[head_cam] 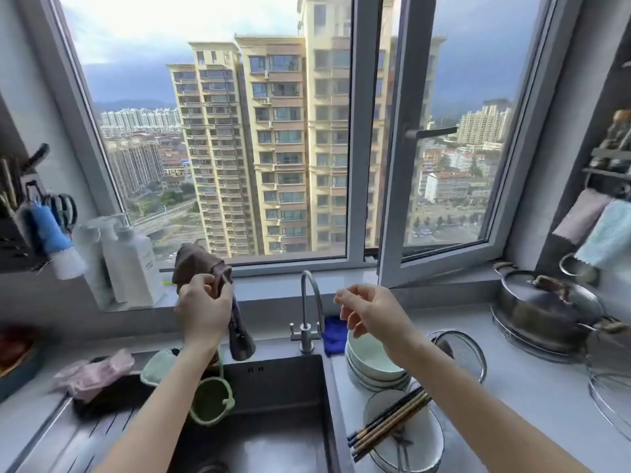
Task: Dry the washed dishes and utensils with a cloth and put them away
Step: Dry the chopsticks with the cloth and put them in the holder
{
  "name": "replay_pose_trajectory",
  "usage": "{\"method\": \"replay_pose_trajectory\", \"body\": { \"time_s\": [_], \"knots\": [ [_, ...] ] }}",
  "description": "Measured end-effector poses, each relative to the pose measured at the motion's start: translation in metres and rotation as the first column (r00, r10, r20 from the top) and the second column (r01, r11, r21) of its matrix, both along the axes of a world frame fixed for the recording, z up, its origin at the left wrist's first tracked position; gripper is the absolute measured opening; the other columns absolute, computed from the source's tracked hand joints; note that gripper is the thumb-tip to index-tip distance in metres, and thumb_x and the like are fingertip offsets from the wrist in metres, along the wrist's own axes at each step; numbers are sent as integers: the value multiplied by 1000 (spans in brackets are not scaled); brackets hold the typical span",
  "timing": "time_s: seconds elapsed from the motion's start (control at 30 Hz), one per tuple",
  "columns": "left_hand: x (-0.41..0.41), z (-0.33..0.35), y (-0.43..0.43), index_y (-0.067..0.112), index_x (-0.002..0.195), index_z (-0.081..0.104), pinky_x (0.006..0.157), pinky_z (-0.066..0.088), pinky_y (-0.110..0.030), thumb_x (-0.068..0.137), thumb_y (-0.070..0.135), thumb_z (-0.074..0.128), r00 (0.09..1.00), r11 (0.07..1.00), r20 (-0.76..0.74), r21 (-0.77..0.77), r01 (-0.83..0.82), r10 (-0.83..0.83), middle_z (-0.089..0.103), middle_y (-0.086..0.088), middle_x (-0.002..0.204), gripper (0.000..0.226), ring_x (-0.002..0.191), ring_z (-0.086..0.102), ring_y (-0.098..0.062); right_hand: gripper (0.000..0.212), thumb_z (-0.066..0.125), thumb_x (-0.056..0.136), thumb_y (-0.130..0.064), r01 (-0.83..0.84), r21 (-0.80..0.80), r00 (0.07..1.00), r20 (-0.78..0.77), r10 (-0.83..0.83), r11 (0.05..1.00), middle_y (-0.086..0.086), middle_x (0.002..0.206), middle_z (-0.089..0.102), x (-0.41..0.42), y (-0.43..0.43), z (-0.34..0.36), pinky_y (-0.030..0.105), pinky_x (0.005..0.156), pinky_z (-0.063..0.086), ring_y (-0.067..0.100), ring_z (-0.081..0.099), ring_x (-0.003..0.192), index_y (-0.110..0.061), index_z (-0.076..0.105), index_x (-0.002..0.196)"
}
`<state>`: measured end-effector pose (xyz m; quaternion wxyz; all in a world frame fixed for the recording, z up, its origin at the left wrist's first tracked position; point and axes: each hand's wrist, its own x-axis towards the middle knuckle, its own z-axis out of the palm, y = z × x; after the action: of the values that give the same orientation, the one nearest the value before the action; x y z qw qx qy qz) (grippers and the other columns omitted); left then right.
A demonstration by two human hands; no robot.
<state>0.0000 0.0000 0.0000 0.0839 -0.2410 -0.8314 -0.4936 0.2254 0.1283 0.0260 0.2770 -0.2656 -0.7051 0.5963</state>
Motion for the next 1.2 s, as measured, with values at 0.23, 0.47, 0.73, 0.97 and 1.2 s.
{"method": "replay_pose_trajectory", "body": {
  "time_s": [0.23,0.47,0.73,0.97,1.2],
  "knots": [
    [-72,-3,28,13,147,27,104,39,-45,89,43,59,978,999,201,2,53,-52,44,-13,144,73,129,42,-34,16,60,93,-20,-25,45,997,72,21,999,0,64,61,-75,-1,-23,17,46,42,4,52,46,-13,62,79],
    [-85,-3,28,-1,113,67,77,45,-37,91,15,59,989,990,-64,53,-129,132,69,-24,104,29,95,62,-38,15,61,89,-29,-42,157,980,197,10,987,-3,67,66,-90,7,-50,28,57,49,6,59,57,-18,66,80],
    [-30,36,-3,6,94,75,70,45,-5,80,7,72,878,954,-375,-111,277,-298,74,-2,85,14,73,65,-8,31,60,80,-60,-53,195,998,28,48,979,-18,109,62,-95,-1,-45,28,88,50,2,60,99,-56,50,108],
    [48,43,34,15,71,74,67,49,-37,77,31,75,773,798,-209,-231,557,-600,69,1,63,17,63,63,-16,49,67,86,-17,-228,78,942,-233,241,970,-11,119,66,-60,-7,-61,22,94,47,5,60,113,-32,52,130],
    [100,1,83,18,81,75,60,50,-16,85,37,64,712,701,92,-124,702,-697,72,10,70,22,63,65,0,15,66,80,-35,34,119,993,-113,-21,992,6,68,69,36,26,-77,32,54,56,20,69,60,-23,63,89]
  ]
}}
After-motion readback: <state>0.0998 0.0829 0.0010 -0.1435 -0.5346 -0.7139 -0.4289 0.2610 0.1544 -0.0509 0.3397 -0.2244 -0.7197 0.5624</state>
